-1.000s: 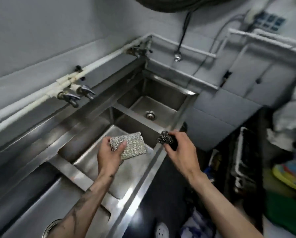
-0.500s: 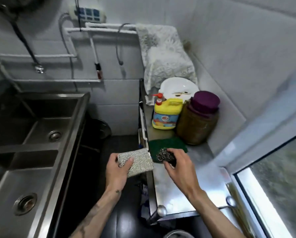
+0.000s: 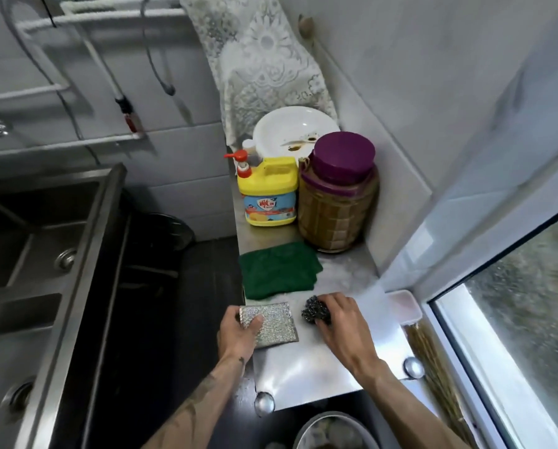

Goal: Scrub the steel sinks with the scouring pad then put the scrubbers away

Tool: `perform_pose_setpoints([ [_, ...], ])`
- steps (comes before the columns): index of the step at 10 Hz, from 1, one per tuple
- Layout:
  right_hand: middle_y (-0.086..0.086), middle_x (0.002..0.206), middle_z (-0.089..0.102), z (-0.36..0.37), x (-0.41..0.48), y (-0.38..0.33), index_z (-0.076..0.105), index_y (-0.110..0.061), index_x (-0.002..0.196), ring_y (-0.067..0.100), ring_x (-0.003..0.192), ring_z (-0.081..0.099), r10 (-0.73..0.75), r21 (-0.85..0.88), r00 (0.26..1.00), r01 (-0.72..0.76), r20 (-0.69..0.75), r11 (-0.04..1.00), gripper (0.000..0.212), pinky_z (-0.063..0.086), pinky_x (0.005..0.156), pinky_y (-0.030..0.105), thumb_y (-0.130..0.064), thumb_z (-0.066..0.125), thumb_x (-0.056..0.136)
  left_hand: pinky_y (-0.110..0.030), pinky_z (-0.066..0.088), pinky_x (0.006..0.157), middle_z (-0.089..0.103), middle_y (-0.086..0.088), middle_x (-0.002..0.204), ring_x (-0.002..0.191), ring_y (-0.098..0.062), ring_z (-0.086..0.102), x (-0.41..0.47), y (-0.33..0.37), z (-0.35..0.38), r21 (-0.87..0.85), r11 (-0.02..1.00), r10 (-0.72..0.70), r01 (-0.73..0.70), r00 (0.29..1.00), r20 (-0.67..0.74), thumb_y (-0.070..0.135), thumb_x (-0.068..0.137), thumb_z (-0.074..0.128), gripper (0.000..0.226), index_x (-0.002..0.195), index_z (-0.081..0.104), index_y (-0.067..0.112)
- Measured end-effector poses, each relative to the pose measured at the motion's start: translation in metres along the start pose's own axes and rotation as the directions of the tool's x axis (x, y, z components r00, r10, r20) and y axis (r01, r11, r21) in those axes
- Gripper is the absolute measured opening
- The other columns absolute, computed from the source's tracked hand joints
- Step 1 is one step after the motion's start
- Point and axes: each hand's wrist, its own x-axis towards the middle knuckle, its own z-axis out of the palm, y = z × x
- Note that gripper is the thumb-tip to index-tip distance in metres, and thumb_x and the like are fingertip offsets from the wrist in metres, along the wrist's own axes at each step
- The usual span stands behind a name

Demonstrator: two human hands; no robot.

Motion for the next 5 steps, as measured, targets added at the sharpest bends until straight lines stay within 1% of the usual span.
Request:
perform_pose_setpoints([
  [1, -0.003, 0.118, 0.061, 0.009, 0.011, 0.002, 0.06, -0.024, 0.122, 0.023, 0.107, 0.055, -0.012, -0.018, 1.0, 0.012, -0.011, 1.0, 0.042, 0.051, 0.091, 0.035, -0.026, 0.074, 0.082, -0.04, 0.055, 0.081, 0.074, -0.008, 0.097, 0.096, -0.031, 0.07, 0.013, 0.002, 0.009, 0.051, 0.999, 0.02, -0.018, 1.0, -0.022, 0.027, 0.091, 0.084, 0.025, 0.099, 0.062, 0.018],
  [2, -0.006, 0.12, 0.061, 0.014, 0.017, 0.003, 0.059, -0.029, 0.122, 0.022, 0.107, 0.056, -0.011, -0.09, 1.0, 0.01, -0.01, 0.996, 0.045, 0.047, 0.089, 0.036, -0.032, 0.075, 0.08, -0.045, 0.058, 0.09, 0.071, -0.008, 0.106, 0.1, -0.03, 0.068, 0.028, -0.002, 0.016, 0.124, 0.991, 0.063, -0.059, 0.998, -0.031, 0.036, 0.087, 0.088, 0.034, 0.105, 0.063, 0.019],
  [3, -0.006, 0.124, 0.058, 0.017, 0.015, 0.004, 0.058, -0.03, 0.124, 0.022, 0.109, 0.055, -0.023, -0.141, 1.0, 0.022, -0.009, 0.99, 0.052, 0.044, 0.09, 0.037, -0.035, 0.078, 0.077, -0.046, 0.058, 0.089, 0.071, -0.005, 0.106, 0.098, -0.03, 0.068, 0.03, -0.007, 0.019, 0.176, 0.983, 0.057, -0.047, 0.997, -0.052, 0.038, 0.083, 0.09, 0.039, 0.104, 0.061, 0.024],
  [4, -0.003, 0.13, 0.056, 0.022, 0.012, 0.006, 0.057, -0.028, 0.127, 0.024, 0.113, 0.055, -0.05, -0.142, 0.999, 0.046, -0.022, 0.989, 0.06, 0.045, 0.092, 0.038, -0.039, 0.082, 0.074, -0.037, 0.05, 0.084, 0.062, -0.001, 0.113, 0.1, -0.026, 0.062, 0.026, -0.007, 0.018, 0.184, 0.982, 0.07, -0.053, 0.994, -0.085, 0.036, 0.083, 0.091, 0.047, 0.113, 0.057, 0.021],
  [5, -0.001, 0.135, 0.053, 0.022, 0.01, 0.003, 0.053, -0.028, 0.133, 0.024, 0.119, 0.053, -0.043, -0.142, 0.998, 0.036, -0.046, 0.989, 0.067, 0.044, 0.097, 0.039, -0.046, 0.081, 0.074, -0.031, 0.042, 0.083, 0.056, -0.002, 0.118, 0.103, -0.023, 0.057, 0.023, -0.007, 0.014, 0.168, 0.984, 0.074, -0.059, 0.994, -0.085, 0.035, 0.085, 0.089, 0.054, 0.124, 0.057, 0.017],
])
